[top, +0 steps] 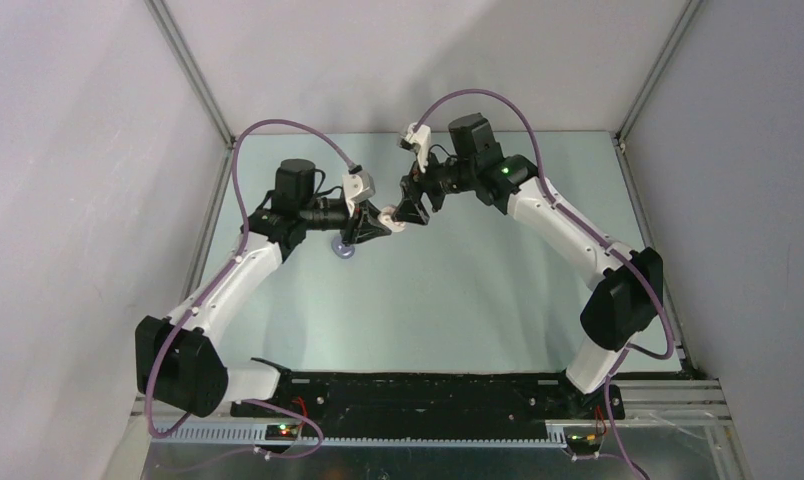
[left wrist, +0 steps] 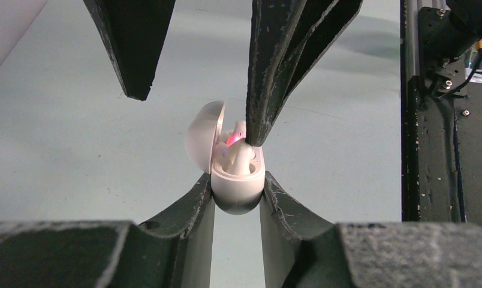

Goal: Insert the wireless bluetooth earbuds into the charging case
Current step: Adjust the earbud with the charging case, then close the charging case.

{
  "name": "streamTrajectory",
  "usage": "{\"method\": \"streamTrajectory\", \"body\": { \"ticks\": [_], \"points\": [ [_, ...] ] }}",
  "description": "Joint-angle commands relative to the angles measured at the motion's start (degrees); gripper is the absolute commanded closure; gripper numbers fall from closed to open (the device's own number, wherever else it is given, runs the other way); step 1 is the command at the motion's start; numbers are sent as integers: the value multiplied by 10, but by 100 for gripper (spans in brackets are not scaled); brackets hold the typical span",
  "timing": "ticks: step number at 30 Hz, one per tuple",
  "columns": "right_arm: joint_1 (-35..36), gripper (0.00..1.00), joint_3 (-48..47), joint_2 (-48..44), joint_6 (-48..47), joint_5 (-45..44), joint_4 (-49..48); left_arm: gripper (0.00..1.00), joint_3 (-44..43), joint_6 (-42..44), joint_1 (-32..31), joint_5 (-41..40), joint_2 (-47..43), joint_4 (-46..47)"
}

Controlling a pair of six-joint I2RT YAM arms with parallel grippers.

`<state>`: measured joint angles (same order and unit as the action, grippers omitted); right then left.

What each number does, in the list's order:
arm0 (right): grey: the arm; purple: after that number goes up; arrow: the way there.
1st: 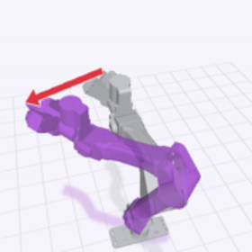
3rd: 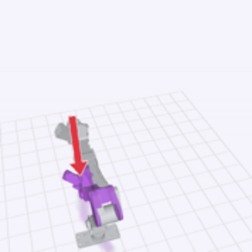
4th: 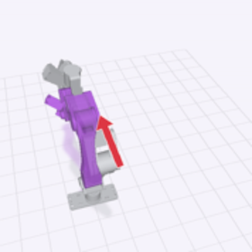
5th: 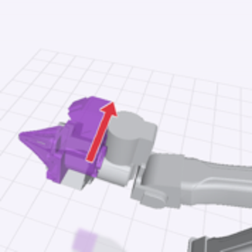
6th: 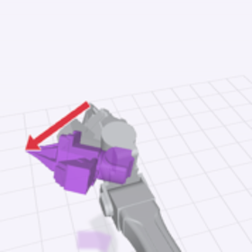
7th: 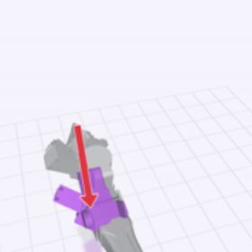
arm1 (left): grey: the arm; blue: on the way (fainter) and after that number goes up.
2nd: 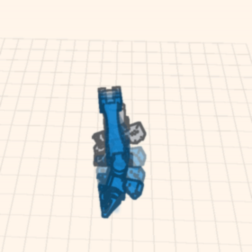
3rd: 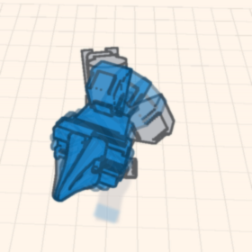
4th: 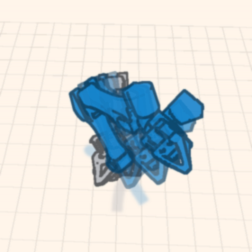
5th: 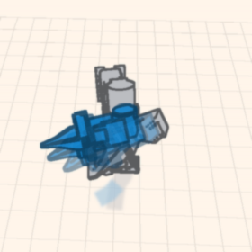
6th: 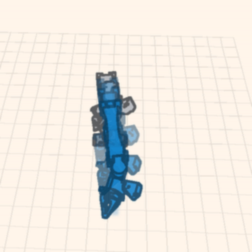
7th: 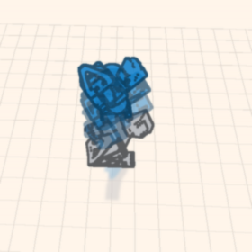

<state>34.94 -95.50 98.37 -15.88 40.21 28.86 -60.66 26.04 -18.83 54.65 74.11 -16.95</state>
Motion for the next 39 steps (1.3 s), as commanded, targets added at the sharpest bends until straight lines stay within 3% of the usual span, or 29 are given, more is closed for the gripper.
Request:
{"method": "streamTrajectory", "body": {
  "ticks": [1, 5, 15, 17, 22, 26, 32, 39],
  "points": [
    [13, 23, -17, 0, -6, -84, -27, 100, -5, -1, -3, 34, -20, 27],
    [19, 23, -14, -7, -6, -127, -40, 100, 1, -14, -3, 34, -21, 45],
    [24, 26, -12, -9, -10, -136, -41, 100, 5, -24, -2, 31, -23, 50],
    [24, 25, -15, -16, -11, -126, -37, 100, 6, -31, 0, 28, -22, 53],
    [-6, 16, -14, -56, -40, 20, -5, 100, 8, -32, 1, 17, -22, 52],
    [-29, 11, 5, -79, -62, 72, 30, 100, -1, -18, 1, 23, -18, 42],
    [-37, 9, 41, -81, -80, 88, 26, 100, -8, -23, 1, 38, -10, 47],
    [2, 8, 14, -37, -129, 80, 48, 100, -4, -59, 0, 36, -7, 75]
  ]
}}
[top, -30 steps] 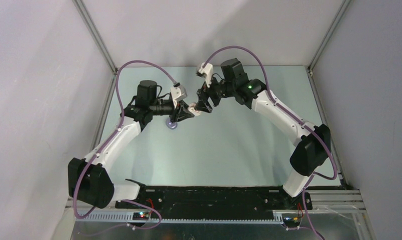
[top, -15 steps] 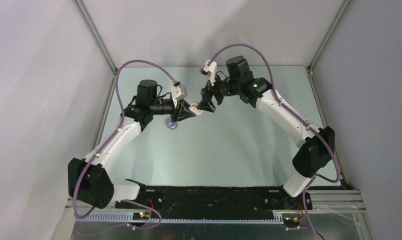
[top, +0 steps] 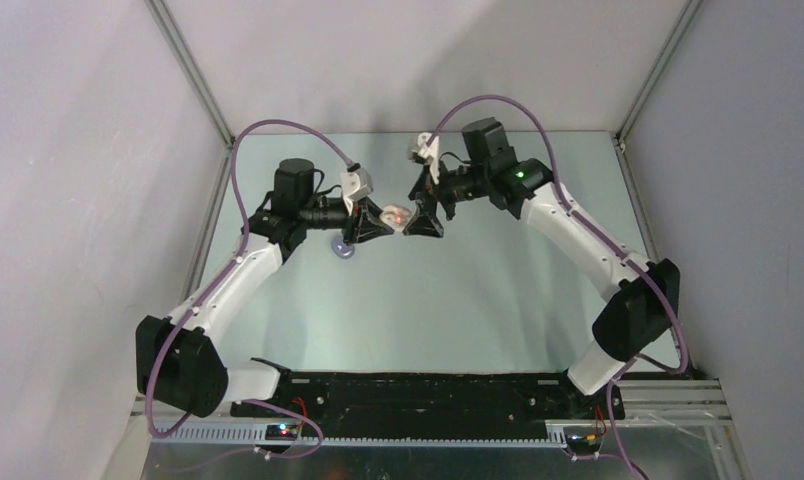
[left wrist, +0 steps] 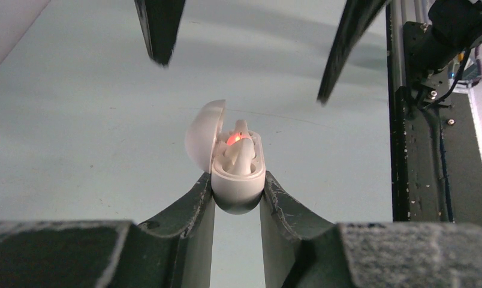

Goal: Insert the wireless bluetooth earbuds into the charging case
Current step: Close the charging case.

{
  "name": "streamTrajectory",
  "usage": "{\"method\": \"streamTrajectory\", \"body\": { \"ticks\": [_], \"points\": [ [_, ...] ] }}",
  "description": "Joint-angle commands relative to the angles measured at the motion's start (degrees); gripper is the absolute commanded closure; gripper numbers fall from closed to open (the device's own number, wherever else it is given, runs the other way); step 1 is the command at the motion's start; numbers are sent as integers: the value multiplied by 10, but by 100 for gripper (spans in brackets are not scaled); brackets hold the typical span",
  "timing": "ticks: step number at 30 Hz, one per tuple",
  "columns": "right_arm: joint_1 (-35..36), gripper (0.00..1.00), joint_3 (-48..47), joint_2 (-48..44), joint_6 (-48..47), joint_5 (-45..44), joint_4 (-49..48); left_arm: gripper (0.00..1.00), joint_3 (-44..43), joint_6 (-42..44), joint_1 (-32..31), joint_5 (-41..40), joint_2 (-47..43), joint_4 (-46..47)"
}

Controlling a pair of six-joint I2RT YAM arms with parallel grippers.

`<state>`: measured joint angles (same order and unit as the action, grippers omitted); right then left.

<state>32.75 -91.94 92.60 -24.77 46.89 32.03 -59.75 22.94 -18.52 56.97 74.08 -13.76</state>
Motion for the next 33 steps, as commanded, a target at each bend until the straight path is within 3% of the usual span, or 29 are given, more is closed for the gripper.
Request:
{"method": "streamTrajectory", "body": {
  "ticks": [1, 5, 10, 13, 20, 24, 28, 31, 33],
  "points": [
    [27, 8, -29, 22, -48, 14, 24, 100, -11, -37, -5, 10, -6, 57],
    [53, 8, -17, -2, -94, -6, 45, 100, 4, -133, -5, -51, -3, 123],
    [86, 8, 45, -49, -111, -150, 1, 100, 18, -258, -1, -93, 11, 208],
    [88, 6, 60, -57, -97, -223, -26, 100, 18, -295, -1, -106, 27, 210],
    [79, 6, 66, -47, -81, -250, -47, 100, 38, -313, 0, -92, 26, 238],
    [51, 7, 38, -39, -54, -205, -31, 100, 35, -268, -1, -44, 18, 210],
    [3, 8, -17, -34, -56, -74, 36, 100, 11, -120, -1, 5, -2, 95],
    [-4, 9, -35, -40, -57, -25, 57, 100, -17, 36, -2, 21, -10, -23],
    [-1, 9, -32, -45, -50, -6, 53, 100, -38, 96, -2, 27, -8, -76]
  ]
}}
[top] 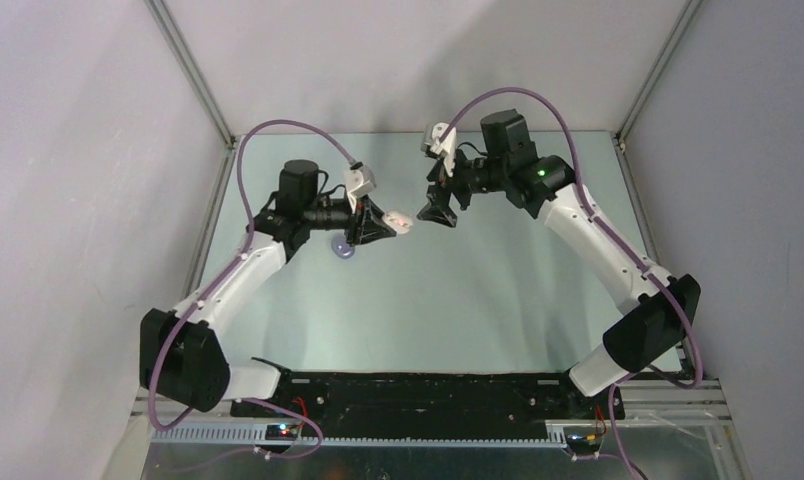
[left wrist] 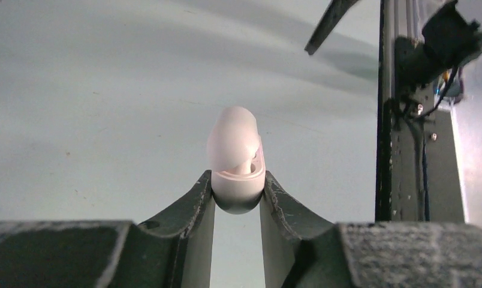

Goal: Insert the wireless bluetooth earbuds into the charging case
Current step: Close the charging case, then open the charging case.

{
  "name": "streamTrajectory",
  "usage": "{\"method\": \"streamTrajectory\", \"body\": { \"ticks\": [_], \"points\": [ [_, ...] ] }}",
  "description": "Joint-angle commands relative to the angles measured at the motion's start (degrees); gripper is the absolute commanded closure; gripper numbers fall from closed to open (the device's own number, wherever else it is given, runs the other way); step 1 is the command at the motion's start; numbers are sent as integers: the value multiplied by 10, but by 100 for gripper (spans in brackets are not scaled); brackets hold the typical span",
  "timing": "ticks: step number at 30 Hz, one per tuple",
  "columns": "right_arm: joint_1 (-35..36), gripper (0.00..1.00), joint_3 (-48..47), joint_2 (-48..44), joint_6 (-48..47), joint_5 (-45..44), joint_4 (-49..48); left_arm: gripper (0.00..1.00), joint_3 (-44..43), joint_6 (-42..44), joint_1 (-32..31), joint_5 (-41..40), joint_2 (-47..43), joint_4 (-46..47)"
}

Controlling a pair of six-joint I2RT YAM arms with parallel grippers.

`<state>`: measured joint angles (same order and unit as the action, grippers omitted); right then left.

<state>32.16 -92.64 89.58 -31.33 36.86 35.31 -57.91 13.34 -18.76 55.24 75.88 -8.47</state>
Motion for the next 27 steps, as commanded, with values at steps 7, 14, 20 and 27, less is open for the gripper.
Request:
{"method": "streamTrajectory", "body": {
  "ticks": [7, 14, 20, 27],
  "points": [
    [35, 10, 2, -18, 20, 74, 0, 100, -78, 242, 0, 62, -24, -173],
    [45, 11, 4, -2, 28, 44, -21, 100, -111, 332, -5, 68, -27, -251],
    [46, 12, -1, 10, 38, 38, -37, 100, -122, 368, -10, 62, -34, -280],
    [60, 12, -4, 14, 36, 46, -39, 100, -130, 374, -12, 60, -39, -286]
  ]
}}
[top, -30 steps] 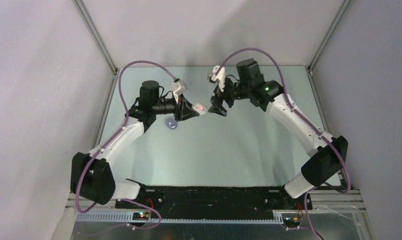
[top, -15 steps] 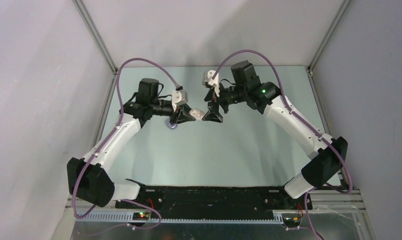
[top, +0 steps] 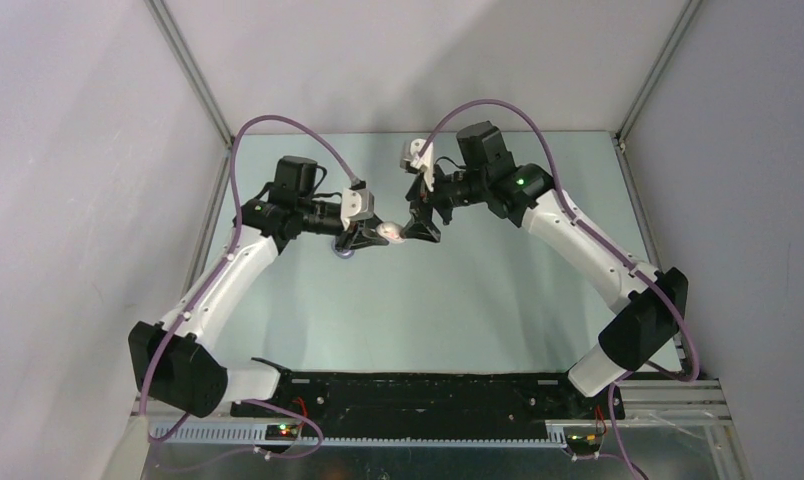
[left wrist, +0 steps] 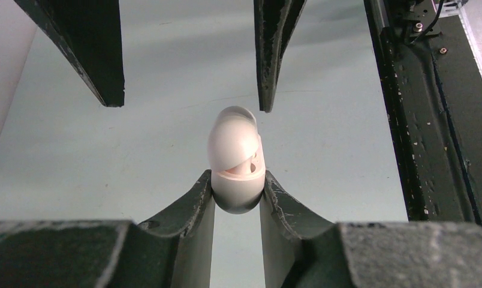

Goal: Insert the wireless bluetooth earbuds into the charging case
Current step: Open the charging case.

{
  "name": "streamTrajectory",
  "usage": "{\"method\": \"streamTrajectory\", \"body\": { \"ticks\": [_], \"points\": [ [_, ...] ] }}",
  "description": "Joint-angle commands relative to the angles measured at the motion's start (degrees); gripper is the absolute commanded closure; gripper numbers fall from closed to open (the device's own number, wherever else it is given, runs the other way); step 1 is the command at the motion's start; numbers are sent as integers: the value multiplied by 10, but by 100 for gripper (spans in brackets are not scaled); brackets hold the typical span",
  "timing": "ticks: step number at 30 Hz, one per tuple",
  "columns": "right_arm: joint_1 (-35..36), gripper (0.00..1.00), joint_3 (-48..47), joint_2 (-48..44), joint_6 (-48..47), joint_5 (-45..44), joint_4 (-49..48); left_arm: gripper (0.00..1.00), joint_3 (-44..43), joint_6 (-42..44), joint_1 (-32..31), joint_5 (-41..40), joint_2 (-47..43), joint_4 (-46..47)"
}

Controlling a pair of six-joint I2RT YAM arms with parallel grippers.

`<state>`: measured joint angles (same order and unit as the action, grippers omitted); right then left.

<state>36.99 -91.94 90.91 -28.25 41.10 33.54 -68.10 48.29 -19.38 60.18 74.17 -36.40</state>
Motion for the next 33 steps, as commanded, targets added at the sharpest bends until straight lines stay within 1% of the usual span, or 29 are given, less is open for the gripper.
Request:
{"method": "streamTrajectory", "body": {
  "ticks": [1, 9, 18, 19, 23, 27, 33],
  "points": [
    [13, 12, -11, 0, 5, 3, -22, 100, -30, 26, -6, 10, -22, -10],
    [22, 11, -9, -2, -6, 2, -19, 100, -31, 24, -11, 7, -27, -10],
    [24, 13, -8, 6, 10, -82, -56, 100, -21, 31, -15, 3, -40, -1],
    [20, 13, -11, 7, 13, -81, -56, 100, -19, 33, -15, 1, -42, -1],
    [3, 13, -27, 6, 23, -27, -49, 100, -17, 38, -17, 0, -42, -1],
    [-1, 13, -27, 2, 27, 6, -40, 100, -17, 40, -17, -1, -42, 1],
    [-2, 13, -25, 0, 27, 10, -39, 100, -17, 42, -18, -4, -44, -2]
  ]
}}
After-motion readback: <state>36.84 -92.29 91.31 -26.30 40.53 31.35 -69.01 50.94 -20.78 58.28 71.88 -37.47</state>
